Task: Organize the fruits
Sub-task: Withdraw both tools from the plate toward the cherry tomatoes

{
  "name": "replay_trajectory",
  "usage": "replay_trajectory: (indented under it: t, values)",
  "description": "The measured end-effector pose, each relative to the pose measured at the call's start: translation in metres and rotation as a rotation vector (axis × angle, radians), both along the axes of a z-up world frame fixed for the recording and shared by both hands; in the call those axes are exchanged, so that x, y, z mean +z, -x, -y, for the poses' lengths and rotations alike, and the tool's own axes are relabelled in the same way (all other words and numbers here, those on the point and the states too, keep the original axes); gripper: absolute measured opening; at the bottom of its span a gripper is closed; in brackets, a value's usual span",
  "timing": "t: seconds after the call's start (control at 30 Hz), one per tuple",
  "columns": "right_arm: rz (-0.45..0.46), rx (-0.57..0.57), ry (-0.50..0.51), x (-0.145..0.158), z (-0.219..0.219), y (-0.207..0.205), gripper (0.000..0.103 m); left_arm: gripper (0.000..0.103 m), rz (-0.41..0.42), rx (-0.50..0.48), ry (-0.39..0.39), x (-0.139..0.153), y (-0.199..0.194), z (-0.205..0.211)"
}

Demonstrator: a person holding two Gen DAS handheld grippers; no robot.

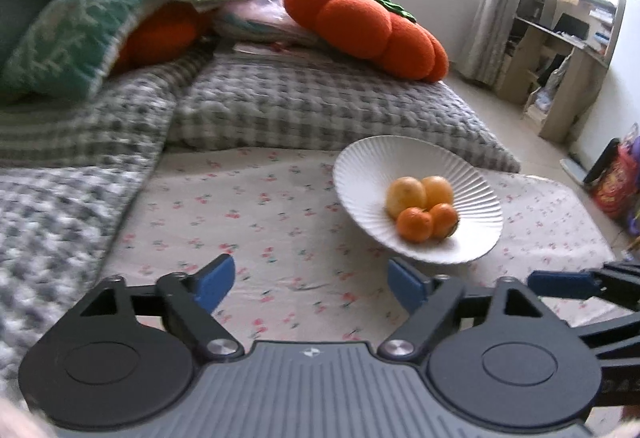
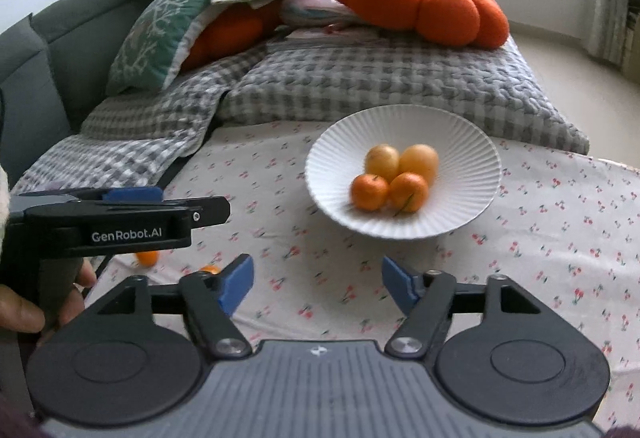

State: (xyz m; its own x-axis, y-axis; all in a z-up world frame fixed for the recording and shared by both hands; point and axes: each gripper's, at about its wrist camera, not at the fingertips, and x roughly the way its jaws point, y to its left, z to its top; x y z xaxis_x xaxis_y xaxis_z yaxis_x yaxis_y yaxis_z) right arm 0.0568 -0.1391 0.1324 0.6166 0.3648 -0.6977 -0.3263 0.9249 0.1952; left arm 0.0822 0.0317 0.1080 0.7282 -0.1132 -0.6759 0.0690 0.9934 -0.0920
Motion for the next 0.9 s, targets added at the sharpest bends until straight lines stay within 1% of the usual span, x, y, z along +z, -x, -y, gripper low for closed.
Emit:
replay_trajectory:
  t: [0.07,0.13,0.27,0.3,0.37,0.5,0.63,0.73,0.83,0.9]
  values:
    - [-0.003,-0.015,-0.014,0.002,-0.001,0.006,0.093,0.085,-0.002,0.009,-0.015,0.0,0.01,-0.004]
    - [-0.023,-0.026,-0.038,0.002,-0.001,0.01,0.098,0.089,-0.003,0.02,-0.013,0.0,0.018,-0.008]
    - [-0.038,-0.039,-0.057,0.006,-0.002,0.022,0.102,0.093,0.013,0.039,-0.015,0.004,0.033,-0.015]
    - [-0.041,-0.044,-0.056,0.007,-0.002,0.025,0.102,0.095,0.019,0.043,-0.017,0.006,0.036,-0.016]
    - [-0.053,-0.053,-0.059,0.009,0.0,0.03,0.102,0.095,0.026,0.047,-0.019,0.008,0.042,-0.018]
    - [-0.082,-0.074,-0.052,0.009,0.003,0.039,0.103,0.095,0.002,0.048,-0.002,0.008,0.049,-0.028]
    - [-0.116,-0.092,-0.016,0.005,0.004,0.043,0.103,0.095,-0.018,0.091,0.002,0.005,0.048,-0.043]
    - [-0.175,-0.108,-0.007,-0.004,0.003,0.041,0.103,0.095,-0.044,0.132,0.01,0.001,0.045,-0.054]
    - [-0.249,-0.098,-0.003,-0.014,-0.001,0.04,0.102,0.095,-0.072,0.151,0.047,-0.004,0.042,-0.064]
    - [-0.262,-0.08,0.007,-0.016,-0.005,0.042,0.102,0.095,-0.088,0.167,0.072,-0.007,0.04,-0.07]
